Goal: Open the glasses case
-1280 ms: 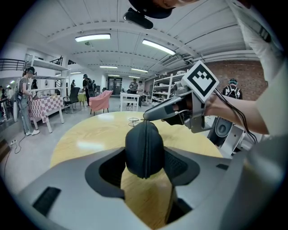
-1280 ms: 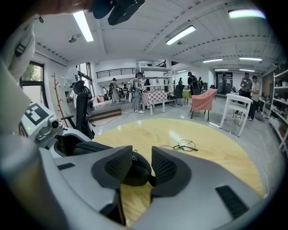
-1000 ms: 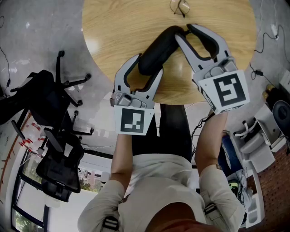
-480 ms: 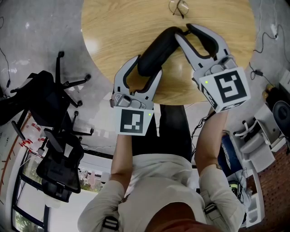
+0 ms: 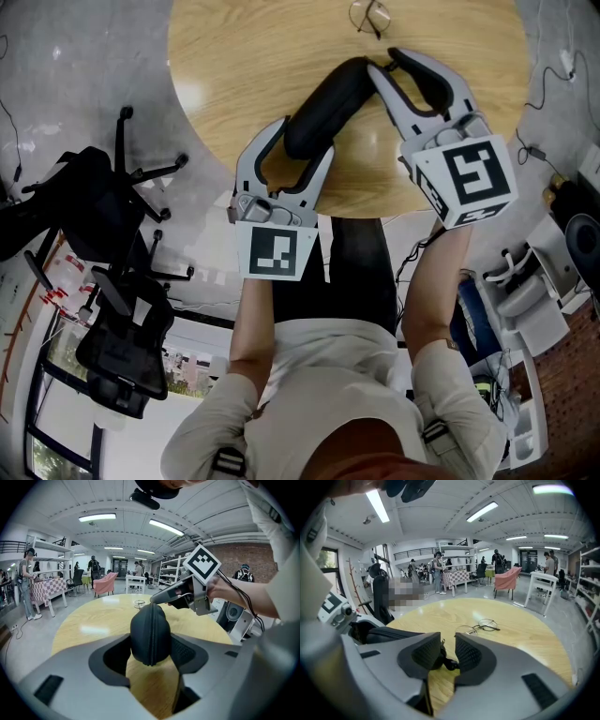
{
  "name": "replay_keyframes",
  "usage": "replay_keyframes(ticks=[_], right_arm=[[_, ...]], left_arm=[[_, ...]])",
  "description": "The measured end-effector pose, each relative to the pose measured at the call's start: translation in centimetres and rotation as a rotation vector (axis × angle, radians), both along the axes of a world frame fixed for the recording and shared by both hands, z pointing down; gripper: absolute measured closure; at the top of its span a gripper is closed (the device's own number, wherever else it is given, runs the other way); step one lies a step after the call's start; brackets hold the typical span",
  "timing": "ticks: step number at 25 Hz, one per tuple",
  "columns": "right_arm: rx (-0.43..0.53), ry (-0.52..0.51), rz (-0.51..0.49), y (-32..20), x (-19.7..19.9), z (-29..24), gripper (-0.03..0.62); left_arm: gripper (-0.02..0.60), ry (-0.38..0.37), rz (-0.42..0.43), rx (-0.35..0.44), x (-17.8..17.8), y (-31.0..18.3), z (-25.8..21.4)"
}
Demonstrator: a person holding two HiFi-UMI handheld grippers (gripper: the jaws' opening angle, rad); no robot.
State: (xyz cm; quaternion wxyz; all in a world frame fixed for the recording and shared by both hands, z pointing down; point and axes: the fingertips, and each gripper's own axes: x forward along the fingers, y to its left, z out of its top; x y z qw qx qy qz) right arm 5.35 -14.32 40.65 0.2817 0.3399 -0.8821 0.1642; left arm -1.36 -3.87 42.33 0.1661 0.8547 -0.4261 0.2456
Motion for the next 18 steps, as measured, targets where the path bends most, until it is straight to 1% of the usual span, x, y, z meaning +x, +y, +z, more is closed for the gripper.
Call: replay_keyframes(ticks=[1, 2, 3, 5, 7, 18], right_arm=[[-0.002, 0.051, 0.009, -0.1, 0.5, 0.8, 0.504], [-0.010, 0.100, 0.012, 0.0, 0.9, 1.8, 0.519], [-0.022, 0.127, 0.013, 0.2, 1.2, 2.6, 0.531], [-0.037, 0.116, 0.022, 0.6, 1.5, 3.3, 0.549], [-0.032, 0.097, 0.034, 0.6, 1.5, 3.1, 0.549], [-0.023, 0.092, 0.054, 0.6, 1.6, 2.9, 0.546]], left_arm=[[0.314, -0.004, 0.002, -0.002, 0.0, 0.1, 0.1], [0.314, -0.004, 0.002, -0.005, 0.0, 0.1, 0.2], [0.314, 0.000, 0.000, -0.008, 0.0, 0.2, 0.3], [0.314, 0.003, -0.003, -0.016, 0.0, 0.4, 0.4], [0.314, 0.005, -0.002, -0.015, 0.0, 0.4, 0.5], [0.313, 0.014, -0.001, -0.028, -0.2, 0.7, 0.9]])
